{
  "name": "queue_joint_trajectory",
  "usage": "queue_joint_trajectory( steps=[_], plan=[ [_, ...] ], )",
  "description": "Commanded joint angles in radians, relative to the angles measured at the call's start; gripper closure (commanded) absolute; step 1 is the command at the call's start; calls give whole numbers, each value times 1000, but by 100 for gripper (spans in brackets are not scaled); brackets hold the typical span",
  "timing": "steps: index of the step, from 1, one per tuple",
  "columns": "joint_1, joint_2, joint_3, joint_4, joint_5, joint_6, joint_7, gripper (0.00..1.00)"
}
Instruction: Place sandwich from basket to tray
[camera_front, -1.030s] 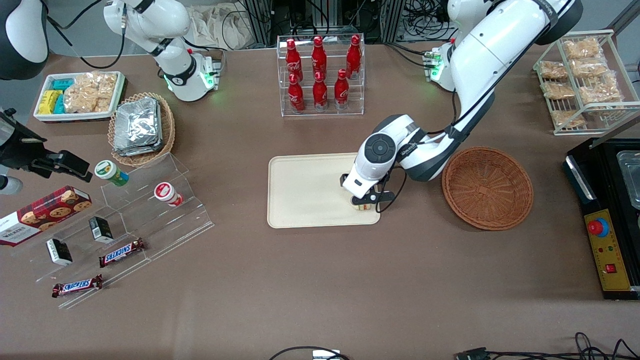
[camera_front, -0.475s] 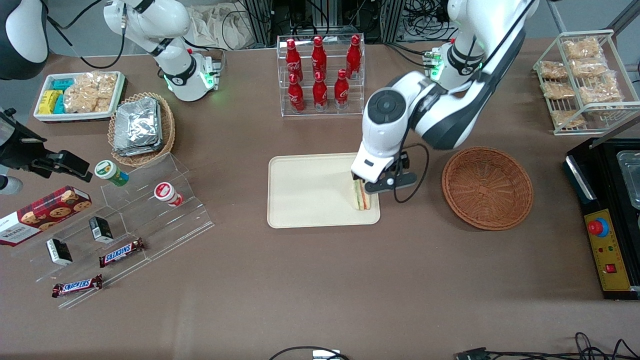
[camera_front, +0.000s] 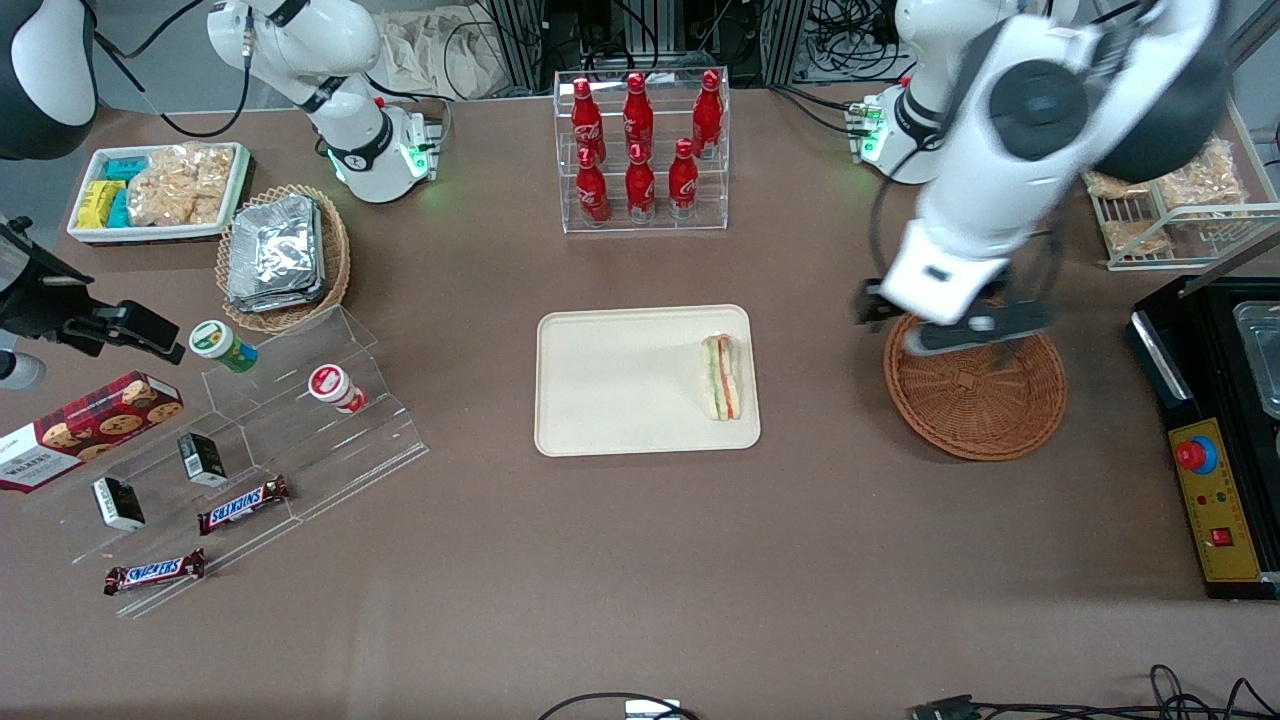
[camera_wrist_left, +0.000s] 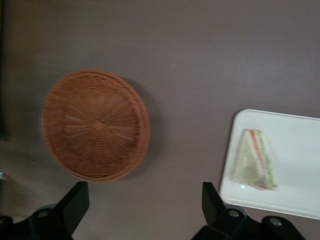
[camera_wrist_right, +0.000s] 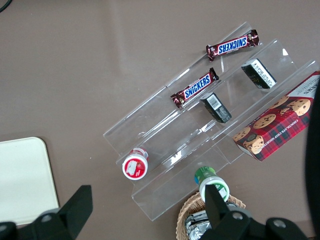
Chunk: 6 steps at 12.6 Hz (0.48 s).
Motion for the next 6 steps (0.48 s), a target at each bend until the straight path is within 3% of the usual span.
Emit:
queue_joint_trajectory(
  steps=[1,4,6],
  plan=[
    [-9,-101,170,-79,-65,-7,174,0],
    [-9,-132,289,-95,-66,-11,342,0],
    [-9,-126,315,-79,-66,-8,395,0]
  ],
)
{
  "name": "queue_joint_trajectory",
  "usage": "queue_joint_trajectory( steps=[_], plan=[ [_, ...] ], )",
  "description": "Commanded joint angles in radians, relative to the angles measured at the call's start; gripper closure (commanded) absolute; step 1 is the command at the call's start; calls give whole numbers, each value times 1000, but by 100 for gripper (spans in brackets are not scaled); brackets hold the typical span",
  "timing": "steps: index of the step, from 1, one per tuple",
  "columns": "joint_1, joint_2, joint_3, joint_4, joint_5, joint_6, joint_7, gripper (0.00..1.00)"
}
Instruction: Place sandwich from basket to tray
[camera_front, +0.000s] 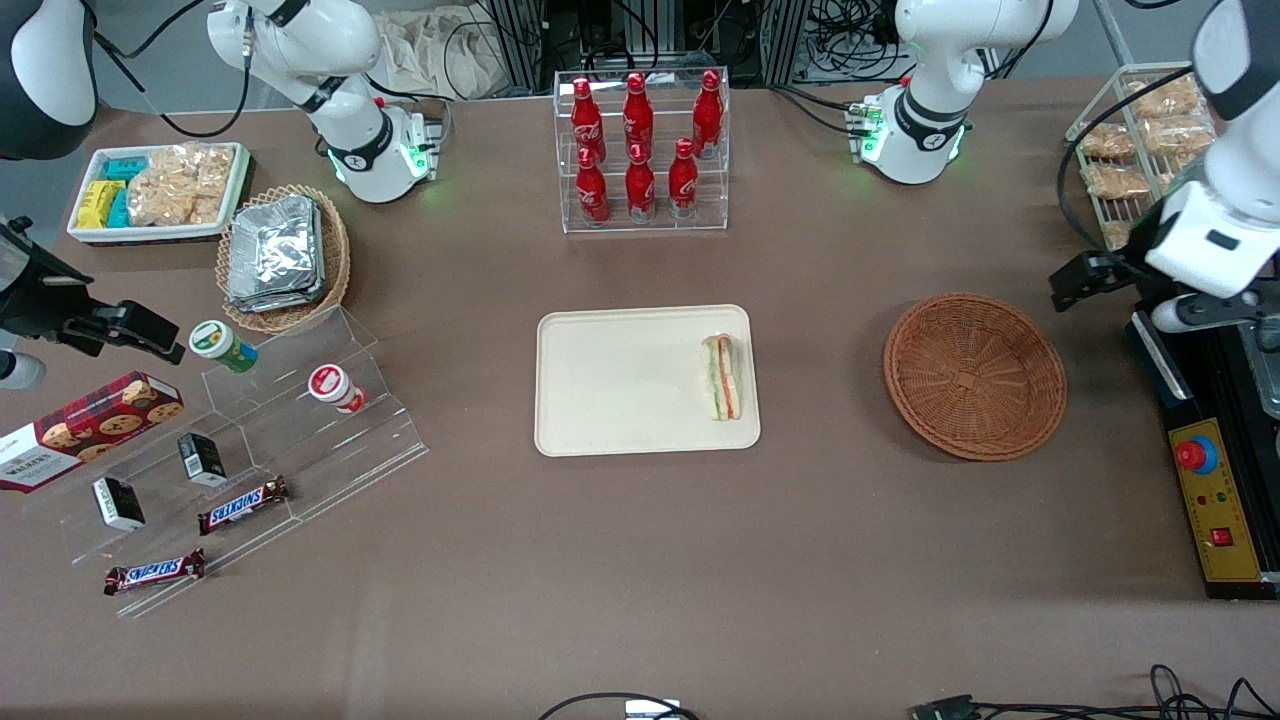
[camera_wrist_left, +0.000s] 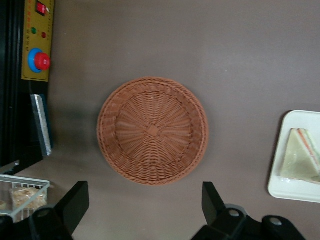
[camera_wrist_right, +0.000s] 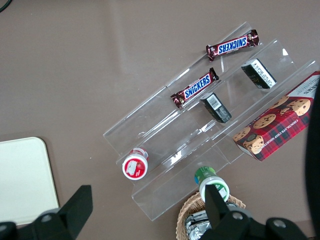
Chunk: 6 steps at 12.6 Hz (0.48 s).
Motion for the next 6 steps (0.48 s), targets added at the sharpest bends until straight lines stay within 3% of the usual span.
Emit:
queue_joint_trajectory(
  steps=[1,6],
  plan=[
    [-12,-11,11,5,-15,-1,39,0],
    [-11,8,11,34,-27,-10,40,0]
  ],
)
